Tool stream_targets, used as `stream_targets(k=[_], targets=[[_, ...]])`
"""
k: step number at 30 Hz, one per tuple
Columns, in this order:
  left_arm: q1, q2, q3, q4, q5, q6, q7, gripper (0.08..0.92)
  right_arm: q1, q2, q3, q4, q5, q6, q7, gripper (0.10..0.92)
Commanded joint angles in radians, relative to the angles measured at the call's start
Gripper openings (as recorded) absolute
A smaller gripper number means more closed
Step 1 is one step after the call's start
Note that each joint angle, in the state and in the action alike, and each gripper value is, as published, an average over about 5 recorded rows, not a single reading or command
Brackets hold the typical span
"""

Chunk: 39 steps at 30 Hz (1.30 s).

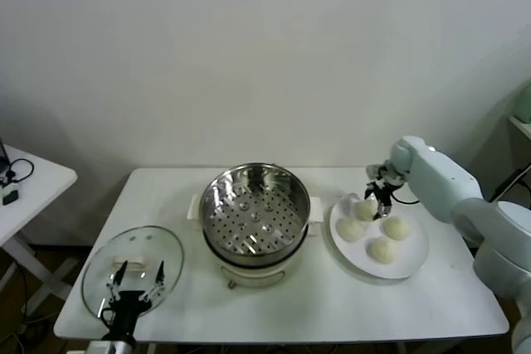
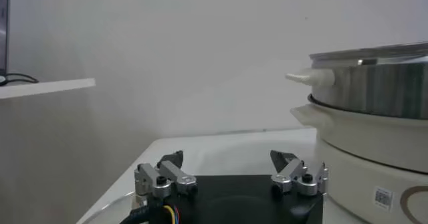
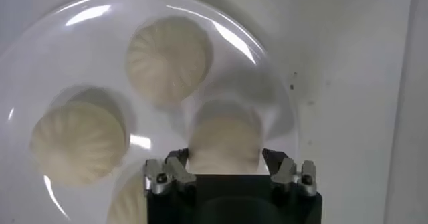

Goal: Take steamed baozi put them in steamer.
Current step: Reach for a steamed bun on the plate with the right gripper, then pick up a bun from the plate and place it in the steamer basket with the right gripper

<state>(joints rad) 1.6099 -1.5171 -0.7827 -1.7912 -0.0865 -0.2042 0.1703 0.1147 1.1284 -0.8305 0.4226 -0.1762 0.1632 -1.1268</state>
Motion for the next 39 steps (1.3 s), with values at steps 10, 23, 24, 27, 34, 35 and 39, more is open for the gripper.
stream_targets(k=[10, 23, 24, 27, 34, 35, 39], targets=[[0.013, -0.005, -0.010, -0.020, 0.004, 0.001, 0.000, 0.823, 0.100, -0.064, -0.103, 0.085, 0.098, 0.016, -0.020, 0.612], [0.040, -0.012, -0.021, -0.038, 0.017, -0.006, -0.006, 0.823, 0.522, -0.193, -0.433, 0.580, 0.420, 0.054, -0.026, 0.581], [0.042, -0.012, -0.021, -0.039, 0.018, -0.007, -0.006, 0.823, 0.550, -0.190, -0.444, 0.612, 0.440, 0.065, -0.026, 0.580], [0.047, -0.013, -0.021, -0.041, 0.023, -0.009, -0.007, 0.823, 0.622, -0.163, -0.472, 0.688, 0.472, 0.136, -0.023, 0.579], [0.050, -0.019, -0.023, -0.044, 0.034, -0.010, -0.008, 0.823, 0.689, -0.015, -0.533, 0.747, 0.392, 0.420, 0.040, 0.578], [0.049, -0.020, -0.023, -0.045, 0.035, -0.010, -0.008, 0.823, 0.685, 0.010, -0.542, 0.742, 0.372, 0.459, 0.055, 0.578], [0.047, -0.025, -0.025, -0.048, 0.038, -0.008, -0.008, 0.823, 0.629, 0.107, -0.558, 0.674, 0.304, 0.582, 0.100, 0.580]])
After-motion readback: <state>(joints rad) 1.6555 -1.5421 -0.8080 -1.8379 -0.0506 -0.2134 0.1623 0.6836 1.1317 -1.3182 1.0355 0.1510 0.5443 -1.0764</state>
